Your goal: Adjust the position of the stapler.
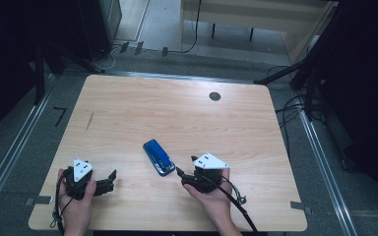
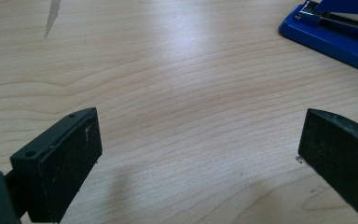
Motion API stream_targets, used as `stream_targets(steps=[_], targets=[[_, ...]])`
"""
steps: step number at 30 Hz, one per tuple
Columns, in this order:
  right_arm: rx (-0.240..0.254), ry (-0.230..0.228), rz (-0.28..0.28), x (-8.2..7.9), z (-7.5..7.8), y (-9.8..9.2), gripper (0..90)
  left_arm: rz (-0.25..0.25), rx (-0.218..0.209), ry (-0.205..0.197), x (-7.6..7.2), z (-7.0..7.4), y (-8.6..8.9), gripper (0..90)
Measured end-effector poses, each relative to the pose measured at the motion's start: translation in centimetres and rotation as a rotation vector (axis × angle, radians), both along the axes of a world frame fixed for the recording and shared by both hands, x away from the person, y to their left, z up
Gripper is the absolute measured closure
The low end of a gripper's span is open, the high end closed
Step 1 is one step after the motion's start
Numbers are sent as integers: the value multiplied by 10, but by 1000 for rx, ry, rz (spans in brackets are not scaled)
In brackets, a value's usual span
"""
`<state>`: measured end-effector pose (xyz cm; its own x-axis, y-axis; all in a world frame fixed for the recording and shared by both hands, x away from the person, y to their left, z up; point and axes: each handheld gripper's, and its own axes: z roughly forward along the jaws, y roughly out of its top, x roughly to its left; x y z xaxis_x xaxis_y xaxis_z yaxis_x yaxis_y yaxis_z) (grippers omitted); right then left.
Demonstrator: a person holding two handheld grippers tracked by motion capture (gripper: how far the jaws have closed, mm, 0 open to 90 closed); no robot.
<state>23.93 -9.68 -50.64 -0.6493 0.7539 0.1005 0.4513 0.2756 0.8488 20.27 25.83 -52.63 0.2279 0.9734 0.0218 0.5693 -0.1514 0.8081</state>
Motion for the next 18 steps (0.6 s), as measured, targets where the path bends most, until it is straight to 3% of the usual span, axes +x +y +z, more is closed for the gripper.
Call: stream_targets(steps=[18], targets=[[-18, 15, 47, 4, -6, 30, 330, -21, -4, -1, 0, 0, -4, 0]])
